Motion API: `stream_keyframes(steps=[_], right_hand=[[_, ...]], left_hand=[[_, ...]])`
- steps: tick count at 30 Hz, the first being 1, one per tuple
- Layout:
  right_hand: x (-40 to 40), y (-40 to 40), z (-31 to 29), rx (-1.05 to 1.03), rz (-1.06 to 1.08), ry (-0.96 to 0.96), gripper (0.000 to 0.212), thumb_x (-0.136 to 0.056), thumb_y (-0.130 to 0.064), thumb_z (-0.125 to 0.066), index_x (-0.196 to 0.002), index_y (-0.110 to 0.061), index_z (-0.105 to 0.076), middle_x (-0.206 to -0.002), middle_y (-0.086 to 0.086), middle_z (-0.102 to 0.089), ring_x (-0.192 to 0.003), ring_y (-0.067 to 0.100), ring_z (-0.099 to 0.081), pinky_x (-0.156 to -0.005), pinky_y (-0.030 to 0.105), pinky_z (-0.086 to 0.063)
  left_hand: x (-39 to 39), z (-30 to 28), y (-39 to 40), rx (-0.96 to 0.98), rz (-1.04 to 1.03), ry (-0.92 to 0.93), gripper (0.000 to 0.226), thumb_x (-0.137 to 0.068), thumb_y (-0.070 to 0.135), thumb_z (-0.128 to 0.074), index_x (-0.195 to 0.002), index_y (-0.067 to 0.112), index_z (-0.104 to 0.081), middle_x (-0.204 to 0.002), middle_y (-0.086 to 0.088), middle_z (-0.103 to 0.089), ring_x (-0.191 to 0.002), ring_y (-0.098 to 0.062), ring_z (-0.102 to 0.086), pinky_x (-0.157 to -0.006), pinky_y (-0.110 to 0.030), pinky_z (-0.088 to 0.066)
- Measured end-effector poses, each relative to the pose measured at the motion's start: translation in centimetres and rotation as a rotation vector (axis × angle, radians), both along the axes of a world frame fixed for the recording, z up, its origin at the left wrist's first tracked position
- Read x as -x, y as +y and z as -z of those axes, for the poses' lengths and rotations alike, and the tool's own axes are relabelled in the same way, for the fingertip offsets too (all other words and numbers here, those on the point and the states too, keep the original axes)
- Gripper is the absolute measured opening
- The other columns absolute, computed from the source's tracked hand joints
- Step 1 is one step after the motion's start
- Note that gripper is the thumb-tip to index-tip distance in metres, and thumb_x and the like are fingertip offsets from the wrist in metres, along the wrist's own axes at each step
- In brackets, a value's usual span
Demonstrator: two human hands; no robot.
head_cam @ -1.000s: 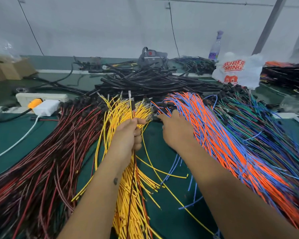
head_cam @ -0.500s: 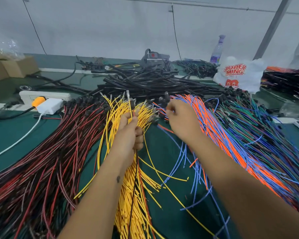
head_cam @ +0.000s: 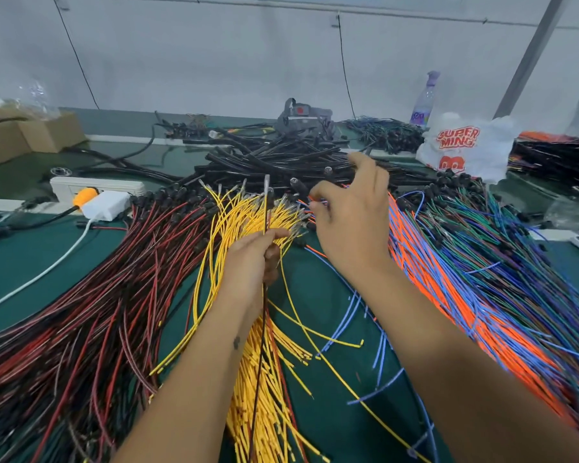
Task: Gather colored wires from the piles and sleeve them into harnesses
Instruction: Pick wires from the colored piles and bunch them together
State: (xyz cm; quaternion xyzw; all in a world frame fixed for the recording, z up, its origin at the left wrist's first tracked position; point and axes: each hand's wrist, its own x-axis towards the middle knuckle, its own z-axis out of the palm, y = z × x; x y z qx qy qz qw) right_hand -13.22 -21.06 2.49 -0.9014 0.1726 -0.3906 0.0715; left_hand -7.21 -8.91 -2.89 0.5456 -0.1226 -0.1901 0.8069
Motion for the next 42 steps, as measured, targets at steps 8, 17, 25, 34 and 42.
stream_keyframes(steps=[8, 17, 25, 34, 42], right_hand=[[-1.2, 2.1, -2.9, -0.231, -0.337, -0.150, 0.006, -0.092, -0.011, -0.058, -0.089, -0.009, -0.062, -0.084, 0.005, -0.062, -0.082, 0.027, -0.058, -0.074, 0.040, -0.046], [-2.5, 4.0, -1.5, -1.350, -0.568, -0.159, 0.016, -0.092, -0.005, -0.060, -0.077, -0.009, -0.061, -0.060, 0.002, -0.051, -0.046, 0.011, -0.047, -0.040, 0.017, -0.037], [-2.8, 3.2, 0.0, -1.236, -0.471, -0.150, 0.018, -0.089, -0.009, -0.065, -0.072, -0.014, -0.063, -0.065, 0.000, -0.056, -0.052, 0.006, -0.052, -0.048, 0.018, -0.041], [-0.2, 2.1, 3.2, -1.260, -0.701, 0.253, 0.011, -0.096, -0.028, -0.057, -0.095, -0.018, -0.061, -0.080, 0.001, -0.066, -0.062, 0.006, -0.062, -0.058, 0.019, -0.051], [3.2, -0.8, 4.8, -0.800, -0.592, 0.553, 0.008, -0.092, -0.005, -0.061, -0.099, -0.006, -0.064, -0.062, 0.000, -0.053, -0.052, 0.006, -0.048, -0.059, 0.023, -0.040]], left_hand=[[0.2, 0.0, -0.2, 0.036, 0.026, -0.110, 0.029, -0.103, 0.033, -0.038, -0.101, 0.018, -0.062, -0.044, 0.008, -0.026, -0.038, -0.007, -0.019, -0.036, -0.015, -0.020], [0.5, -0.3, -0.5, 0.188, 0.066, -0.028, 0.030, -0.103, 0.022, -0.036, -0.090, 0.013, -0.062, -0.068, 0.003, -0.068, -0.058, -0.010, -0.063, -0.056, -0.020, -0.054], [0.9, -0.5, -0.6, 0.104, 0.166, -0.027, 0.032, -0.104, 0.031, -0.034, -0.089, 0.018, -0.059, -0.049, 0.003, -0.039, -0.042, -0.011, -0.044, -0.050, -0.025, -0.052], [0.6, -0.4, -0.6, -0.010, 0.081, 0.002, 0.035, -0.103, 0.042, -0.029, -0.081, 0.023, -0.048, -0.046, 0.007, -0.032, -0.039, -0.007, -0.030, -0.040, -0.017, -0.034], [-3.5, -4.0, 0.8, 0.083, 0.040, 0.266, 0.029, -0.101, 0.016, -0.031, -0.076, 0.016, -0.044, -0.035, 0.011, -0.024, -0.026, 0.000, -0.019, -0.026, -0.012, -0.014]])
